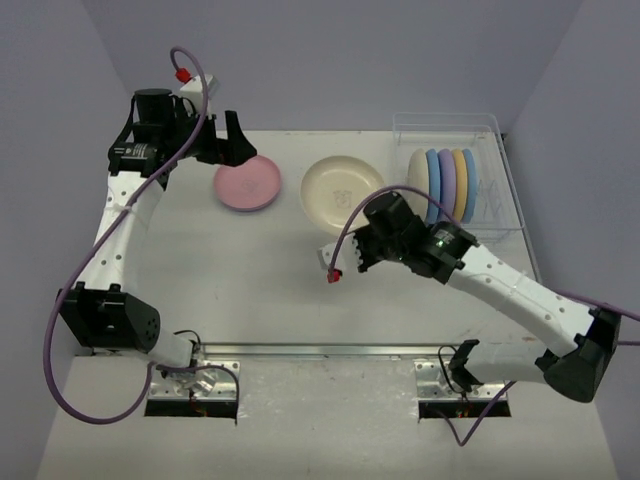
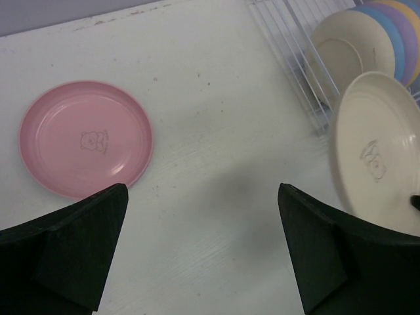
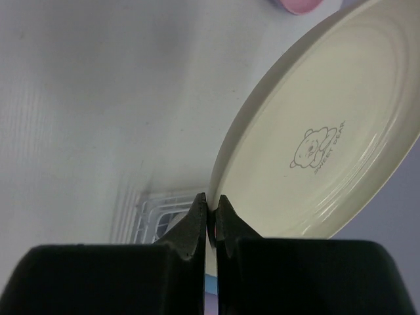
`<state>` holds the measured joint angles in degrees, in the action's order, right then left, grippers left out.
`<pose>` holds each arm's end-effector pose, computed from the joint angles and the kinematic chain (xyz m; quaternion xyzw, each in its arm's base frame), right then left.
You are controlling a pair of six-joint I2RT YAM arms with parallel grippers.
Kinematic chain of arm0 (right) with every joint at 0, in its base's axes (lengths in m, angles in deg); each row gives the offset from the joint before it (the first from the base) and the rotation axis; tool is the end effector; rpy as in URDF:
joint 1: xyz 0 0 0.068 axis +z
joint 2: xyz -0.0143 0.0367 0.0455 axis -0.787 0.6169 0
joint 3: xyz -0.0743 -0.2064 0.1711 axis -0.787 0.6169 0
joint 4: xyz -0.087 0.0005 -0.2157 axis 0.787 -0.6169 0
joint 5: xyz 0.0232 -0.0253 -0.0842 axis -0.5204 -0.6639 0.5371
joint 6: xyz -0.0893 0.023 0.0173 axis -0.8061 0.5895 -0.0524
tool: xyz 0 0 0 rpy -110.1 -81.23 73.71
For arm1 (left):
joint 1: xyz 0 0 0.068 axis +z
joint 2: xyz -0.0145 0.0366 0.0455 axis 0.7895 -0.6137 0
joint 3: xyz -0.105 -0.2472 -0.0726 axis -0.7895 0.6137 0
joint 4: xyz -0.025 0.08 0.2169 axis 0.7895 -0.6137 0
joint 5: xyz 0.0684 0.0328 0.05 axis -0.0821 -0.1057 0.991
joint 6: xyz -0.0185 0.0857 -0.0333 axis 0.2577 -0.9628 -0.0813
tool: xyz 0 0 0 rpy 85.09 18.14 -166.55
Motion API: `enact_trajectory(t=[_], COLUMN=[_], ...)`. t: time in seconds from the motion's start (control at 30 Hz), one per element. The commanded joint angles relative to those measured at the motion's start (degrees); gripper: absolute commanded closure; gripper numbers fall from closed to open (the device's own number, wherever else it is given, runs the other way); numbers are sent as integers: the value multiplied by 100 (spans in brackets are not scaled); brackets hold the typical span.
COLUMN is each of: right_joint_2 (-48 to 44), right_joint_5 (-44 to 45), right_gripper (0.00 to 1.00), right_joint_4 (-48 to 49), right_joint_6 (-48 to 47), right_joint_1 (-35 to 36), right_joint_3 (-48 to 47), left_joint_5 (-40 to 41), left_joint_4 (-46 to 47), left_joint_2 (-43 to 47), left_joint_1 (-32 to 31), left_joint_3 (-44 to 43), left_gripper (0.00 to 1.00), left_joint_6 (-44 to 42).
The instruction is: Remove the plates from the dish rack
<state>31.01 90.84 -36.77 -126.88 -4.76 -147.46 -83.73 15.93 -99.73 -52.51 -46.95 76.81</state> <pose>0.1835 0.1882 0.3082 -0.7333 0.5486 -0.0838 0.3928 0.3215 -0.0457 0.4034 0.1466 0.8289 -0.2283 0.4893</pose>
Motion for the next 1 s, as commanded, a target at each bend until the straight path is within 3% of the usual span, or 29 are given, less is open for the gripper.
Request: enact_trajectory(t=[0.0,0.23,0.67,0.83,0.97], right_joint_2=[-142,285,377,291,225], right_joint_5=[1466,2015,2065,2037,1994], right_gripper=[100,100,100,99,86], right_joint_4=[1158,1795,2164,2432,2450], right_joint_6=[-1375,-1882,-2048,-2111,-1944], right_joint_1=[672,1117,1330,1376,1375], right_joint_3=[921,1274,1301,1500,1647], left_joint_5=[-77,1027,1162,1148,1013], left_joint_4=[-509,-877,-810,-577,-323], left_joint_2=[91,-71,-589,-600,-609], left_joint_1=[-306,-1496,-1915,-1906,-1856], left_joint_3=[-224,155,422,556,610], left_gripper=[7,23,50,75,99], left_joint_6=[-600,-1159,-1180,-1030,-697])
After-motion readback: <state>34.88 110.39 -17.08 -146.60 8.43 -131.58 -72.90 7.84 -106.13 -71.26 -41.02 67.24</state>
